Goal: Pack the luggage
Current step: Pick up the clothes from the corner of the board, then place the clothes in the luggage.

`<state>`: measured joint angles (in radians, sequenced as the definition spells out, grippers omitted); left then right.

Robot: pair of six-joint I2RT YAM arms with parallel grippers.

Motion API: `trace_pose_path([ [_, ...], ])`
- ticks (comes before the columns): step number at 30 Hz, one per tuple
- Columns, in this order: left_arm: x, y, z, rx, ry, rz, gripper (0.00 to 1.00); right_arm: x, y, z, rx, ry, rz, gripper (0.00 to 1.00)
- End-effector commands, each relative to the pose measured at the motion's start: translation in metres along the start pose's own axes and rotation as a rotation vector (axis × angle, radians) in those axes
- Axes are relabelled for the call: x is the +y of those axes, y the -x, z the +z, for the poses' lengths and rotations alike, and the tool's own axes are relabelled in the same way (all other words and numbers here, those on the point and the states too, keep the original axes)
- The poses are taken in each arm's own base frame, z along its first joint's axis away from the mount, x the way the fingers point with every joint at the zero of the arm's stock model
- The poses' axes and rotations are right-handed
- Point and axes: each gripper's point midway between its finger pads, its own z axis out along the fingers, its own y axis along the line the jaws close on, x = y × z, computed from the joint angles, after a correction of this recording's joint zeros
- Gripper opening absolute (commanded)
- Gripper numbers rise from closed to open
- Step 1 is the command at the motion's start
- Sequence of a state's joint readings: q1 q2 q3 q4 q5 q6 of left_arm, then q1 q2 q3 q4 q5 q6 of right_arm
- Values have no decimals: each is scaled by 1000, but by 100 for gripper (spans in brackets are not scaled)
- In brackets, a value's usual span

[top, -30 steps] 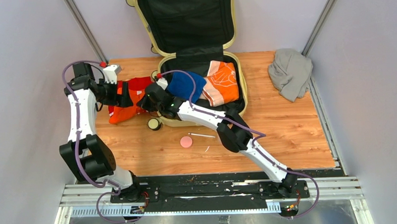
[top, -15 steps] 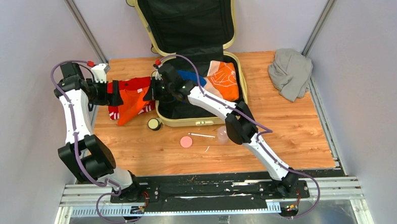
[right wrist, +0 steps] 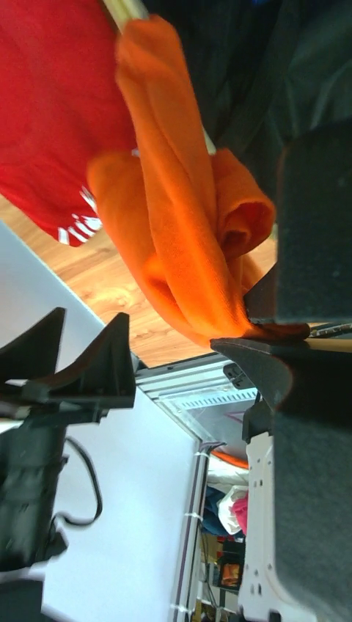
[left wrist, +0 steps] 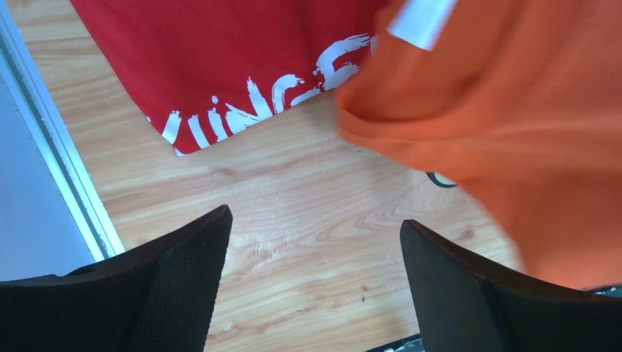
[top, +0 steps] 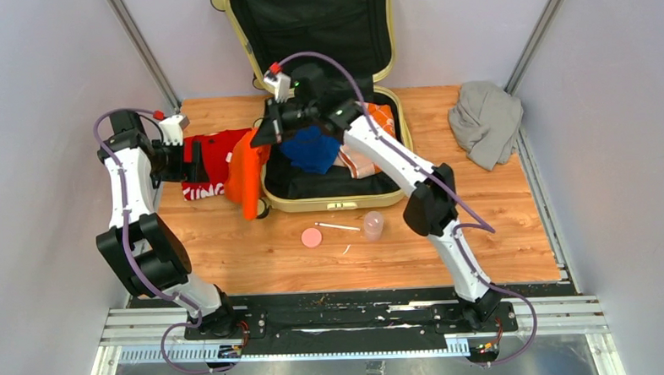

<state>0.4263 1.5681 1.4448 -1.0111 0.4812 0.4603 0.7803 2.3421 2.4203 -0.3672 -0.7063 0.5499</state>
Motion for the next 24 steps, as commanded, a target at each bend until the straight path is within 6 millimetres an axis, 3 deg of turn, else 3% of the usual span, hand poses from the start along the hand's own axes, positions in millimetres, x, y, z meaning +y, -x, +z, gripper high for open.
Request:
trace_pose_path([
  [1, -2, -5, 6, 13, -25, -18, 90, -13, 42, -65, -52, 23, -22, 0],
  [13, -8, -5, 5, 0, -48, -22, 89, -167, 55, -118, -98, -139, 173, 0],
  [16, -11, -6, 6, 2, -58, -25, 89, -191, 65, -129, -141, -189, 186, 0],
  [19, -13, -9, 8, 6, -71, -32, 89, -194, 87, -140, -215, -183, 175, 0],
  [24, -16, -9, 12, 14, -84, -38, 88, -171, 122, -154, -313, -161, 58, 0],
])
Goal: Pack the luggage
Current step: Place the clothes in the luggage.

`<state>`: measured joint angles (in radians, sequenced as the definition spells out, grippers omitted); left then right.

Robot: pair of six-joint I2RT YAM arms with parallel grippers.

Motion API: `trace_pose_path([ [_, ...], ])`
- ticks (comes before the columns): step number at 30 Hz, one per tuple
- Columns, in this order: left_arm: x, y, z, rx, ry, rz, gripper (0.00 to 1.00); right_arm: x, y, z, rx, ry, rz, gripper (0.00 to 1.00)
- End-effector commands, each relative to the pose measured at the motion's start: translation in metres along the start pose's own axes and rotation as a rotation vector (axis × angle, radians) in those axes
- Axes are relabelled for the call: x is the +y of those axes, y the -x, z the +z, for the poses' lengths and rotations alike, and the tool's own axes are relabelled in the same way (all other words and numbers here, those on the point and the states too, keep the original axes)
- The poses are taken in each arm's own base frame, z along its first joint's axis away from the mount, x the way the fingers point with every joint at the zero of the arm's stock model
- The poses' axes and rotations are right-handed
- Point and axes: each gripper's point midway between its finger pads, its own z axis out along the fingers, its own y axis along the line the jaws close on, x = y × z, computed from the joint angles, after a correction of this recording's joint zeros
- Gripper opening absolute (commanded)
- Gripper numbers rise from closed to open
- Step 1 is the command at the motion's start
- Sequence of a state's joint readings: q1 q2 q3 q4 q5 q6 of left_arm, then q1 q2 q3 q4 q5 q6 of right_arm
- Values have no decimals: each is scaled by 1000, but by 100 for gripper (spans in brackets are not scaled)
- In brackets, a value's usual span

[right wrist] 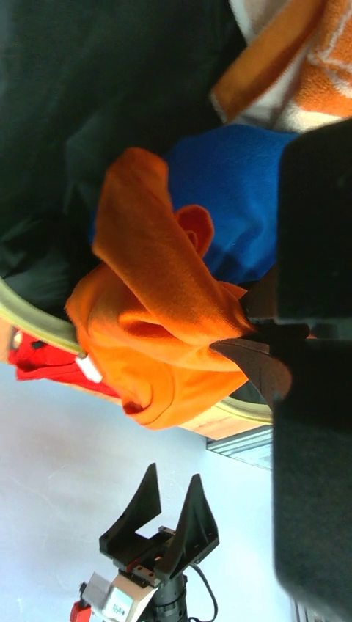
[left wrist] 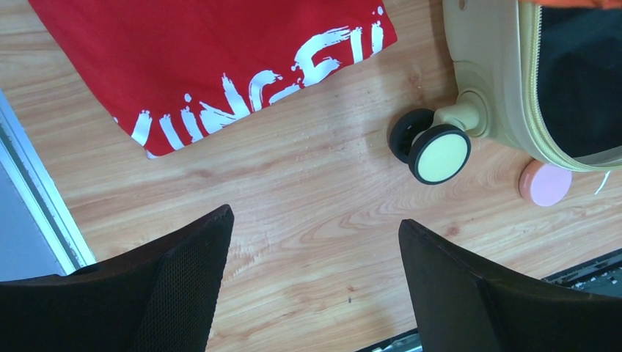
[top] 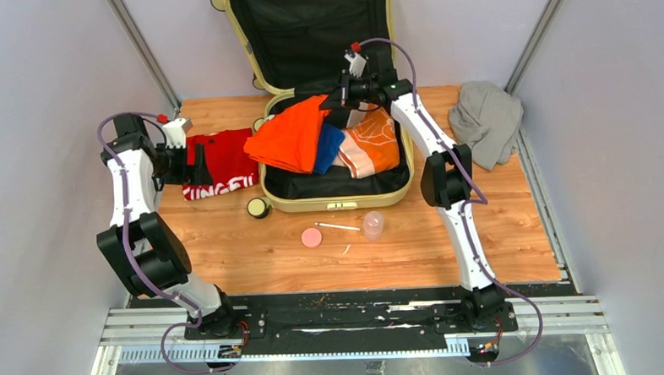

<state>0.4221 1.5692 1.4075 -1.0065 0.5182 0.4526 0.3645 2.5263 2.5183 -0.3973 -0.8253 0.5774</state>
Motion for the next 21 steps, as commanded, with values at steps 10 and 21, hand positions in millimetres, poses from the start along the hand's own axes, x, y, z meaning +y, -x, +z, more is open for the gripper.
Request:
trace_pose_path([
  [10, -5, -5, 10, 21, -42, -17, 87, -55, 18, -61, -100, -253, -8, 0],
  [21, -7, -11, 16, 34, -55, -20, 87, -121, -28, -90, -34, -540, 78, 50],
])
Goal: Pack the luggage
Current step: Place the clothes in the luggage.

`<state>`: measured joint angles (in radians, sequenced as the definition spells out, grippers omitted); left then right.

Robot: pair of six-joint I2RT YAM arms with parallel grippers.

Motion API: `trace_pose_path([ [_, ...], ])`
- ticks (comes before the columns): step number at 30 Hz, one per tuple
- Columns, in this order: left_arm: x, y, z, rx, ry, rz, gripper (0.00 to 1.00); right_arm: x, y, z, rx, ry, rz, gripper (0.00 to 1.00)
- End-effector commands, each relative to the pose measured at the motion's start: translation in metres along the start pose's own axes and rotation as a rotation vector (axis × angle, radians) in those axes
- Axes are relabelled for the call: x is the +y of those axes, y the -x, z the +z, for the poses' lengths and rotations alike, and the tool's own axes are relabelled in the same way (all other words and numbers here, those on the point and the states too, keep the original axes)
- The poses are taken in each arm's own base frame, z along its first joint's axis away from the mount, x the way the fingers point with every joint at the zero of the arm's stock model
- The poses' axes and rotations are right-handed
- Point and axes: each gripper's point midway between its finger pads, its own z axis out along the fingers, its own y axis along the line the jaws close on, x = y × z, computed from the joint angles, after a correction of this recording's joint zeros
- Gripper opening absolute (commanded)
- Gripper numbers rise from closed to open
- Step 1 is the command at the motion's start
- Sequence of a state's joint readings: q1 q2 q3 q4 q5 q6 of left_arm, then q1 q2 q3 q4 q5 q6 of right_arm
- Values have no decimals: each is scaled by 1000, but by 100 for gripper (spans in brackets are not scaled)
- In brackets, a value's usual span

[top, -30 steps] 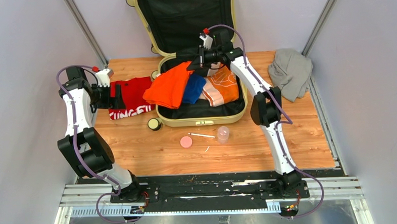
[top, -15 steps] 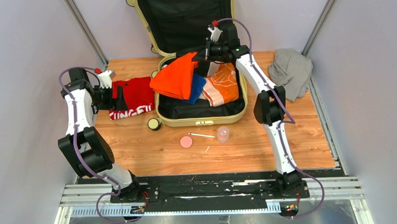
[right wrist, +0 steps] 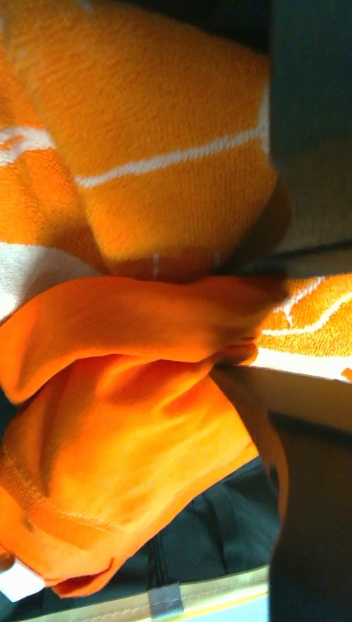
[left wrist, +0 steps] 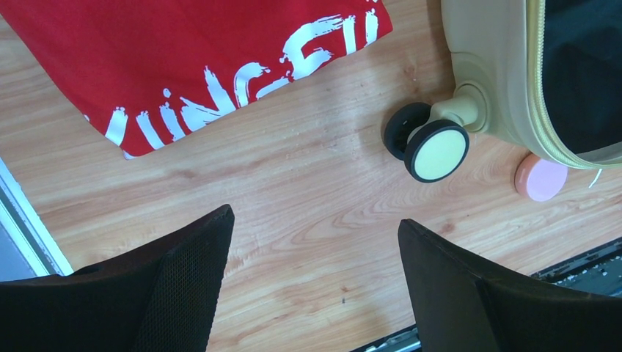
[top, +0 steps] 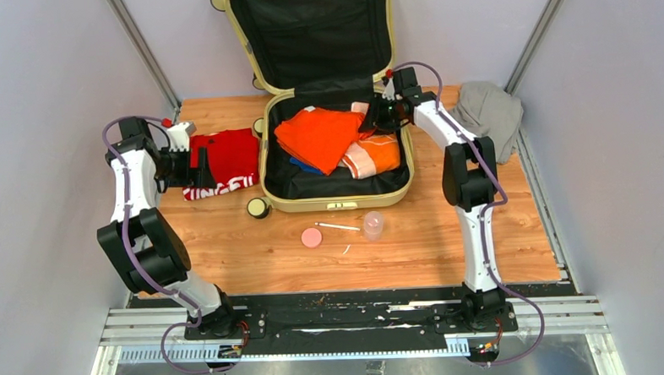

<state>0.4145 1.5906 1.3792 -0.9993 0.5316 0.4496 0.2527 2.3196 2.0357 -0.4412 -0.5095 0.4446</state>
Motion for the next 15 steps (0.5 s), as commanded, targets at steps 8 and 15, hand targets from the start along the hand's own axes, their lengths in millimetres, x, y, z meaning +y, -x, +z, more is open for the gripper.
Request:
trace_pose_path([
  [8, -4, -1, 2, 4, -13, 2, 88, 27, 51, -62, -207, -178, -99, 86],
  [15, -14, 8, -6, -27, -14, 20, 88, 37, 59, -33, -168, -104, -65, 91],
])
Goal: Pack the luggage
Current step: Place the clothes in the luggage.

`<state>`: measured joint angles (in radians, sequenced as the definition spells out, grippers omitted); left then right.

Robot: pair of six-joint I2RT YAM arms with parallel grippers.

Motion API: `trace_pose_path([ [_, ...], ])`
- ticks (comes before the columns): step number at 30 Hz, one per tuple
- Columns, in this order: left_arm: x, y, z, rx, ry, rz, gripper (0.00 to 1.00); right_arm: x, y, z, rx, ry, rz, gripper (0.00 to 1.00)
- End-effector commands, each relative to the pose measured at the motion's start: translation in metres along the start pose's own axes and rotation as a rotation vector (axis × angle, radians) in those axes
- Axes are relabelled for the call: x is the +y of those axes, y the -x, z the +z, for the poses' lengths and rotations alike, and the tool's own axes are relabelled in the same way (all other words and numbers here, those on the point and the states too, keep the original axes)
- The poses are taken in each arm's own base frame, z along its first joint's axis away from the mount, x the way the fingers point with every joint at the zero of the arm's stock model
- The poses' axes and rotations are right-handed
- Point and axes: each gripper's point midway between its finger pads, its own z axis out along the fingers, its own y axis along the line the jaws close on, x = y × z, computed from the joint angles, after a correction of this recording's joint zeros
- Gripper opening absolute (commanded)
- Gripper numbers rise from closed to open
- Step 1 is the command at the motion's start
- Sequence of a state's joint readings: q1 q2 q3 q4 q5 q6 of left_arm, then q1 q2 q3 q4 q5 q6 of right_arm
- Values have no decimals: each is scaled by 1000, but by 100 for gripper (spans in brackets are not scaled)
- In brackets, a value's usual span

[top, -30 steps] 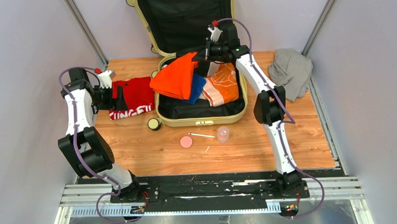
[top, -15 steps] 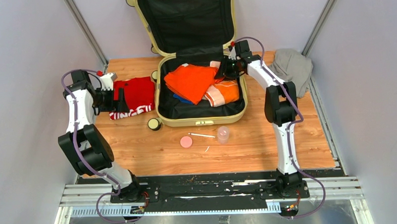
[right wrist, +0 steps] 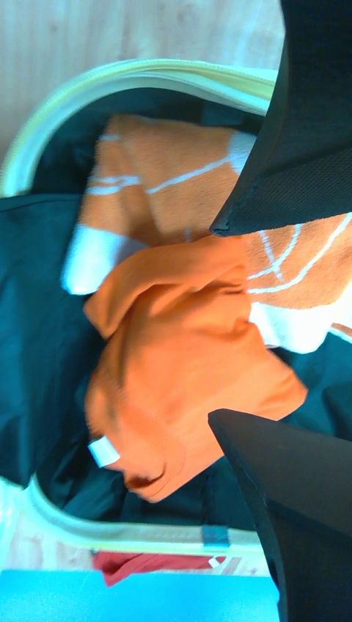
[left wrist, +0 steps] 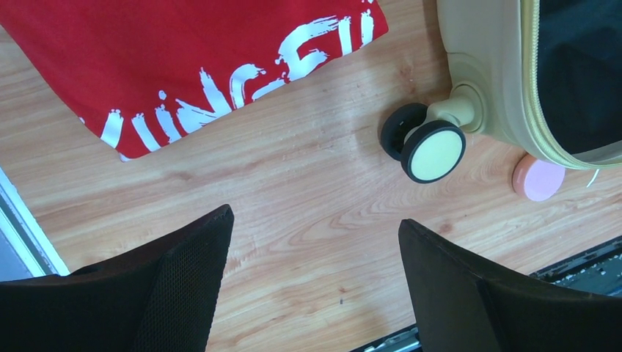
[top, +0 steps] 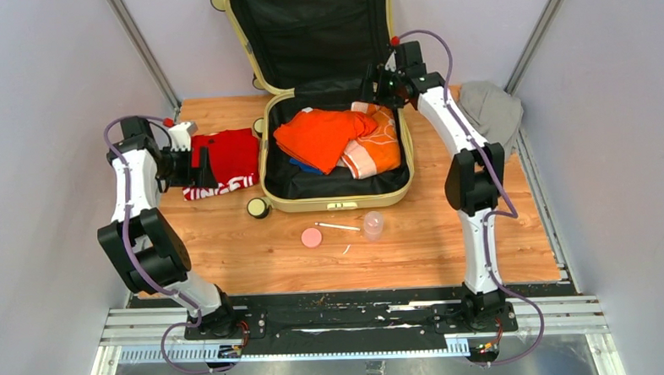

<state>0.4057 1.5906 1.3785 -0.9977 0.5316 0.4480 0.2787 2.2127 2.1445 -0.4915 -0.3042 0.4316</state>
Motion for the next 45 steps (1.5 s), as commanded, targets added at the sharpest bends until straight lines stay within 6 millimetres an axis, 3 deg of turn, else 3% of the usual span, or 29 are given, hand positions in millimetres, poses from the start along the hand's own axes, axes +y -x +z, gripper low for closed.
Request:
trace_pose_path([
  [1, -15, 8, -8, -34, -11, 21, 89, 5, -4, 26, 48, 24, 28, 91],
  [7, -41, 19, -12, -55, -30, 78, 90, 11, -33, 66, 135, 109, 47, 84],
  [10, -49, 27, -13, -65, -40, 89, 90, 28, -53, 74, 182, 174, 6, 70],
  [15, -52, 42, -7, -64, -46, 98, 90, 47, -86, 64, 234, 167, -103, 24],
  [16, -53, 46, -5, -60, -43, 105, 90, 46, -92, 60, 239, 144, -124, 18],
  [20, -65, 65, -3, -75, -46, 140, 90, 34, -118, 41, 261, 15, -191, 10],
  [23, -79, 77, 1, -78, -52, 172, 90, 33, -132, 31, 280, -12, -185, 15],
  [26, -92, 85, 8, -69, -53, 207, 90, 41, -132, 23, 280, 15, -179, 21],
  [27, -95, 87, 9, -68, -53, 212, 90, 45, -126, 21, 269, 25, -180, 27],
  [30, -98, 93, 9, -78, -68, 194, 90, 54, -92, 13, 200, 59, -150, 57],
  [32, -98, 95, 8, -83, -63, 199, 91, 61, -67, 9, 153, 90, -110, 68],
  [34, -96, 95, 5, -88, -46, 208, 91, 65, -46, 7, 111, 102, -96, 75],
  [37, -94, 94, 2, -90, -29, 222, 92, 73, -34, 16, 85, 125, -77, 79],
  [40, -93, 94, -1, -94, -22, 218, 93, 77, -44, 42, 128, 184, -37, 79],
  [45, -85, 93, -5, -104, -20, 186, 93, 53, -90, 92, 259, 210, 62, 81],
])
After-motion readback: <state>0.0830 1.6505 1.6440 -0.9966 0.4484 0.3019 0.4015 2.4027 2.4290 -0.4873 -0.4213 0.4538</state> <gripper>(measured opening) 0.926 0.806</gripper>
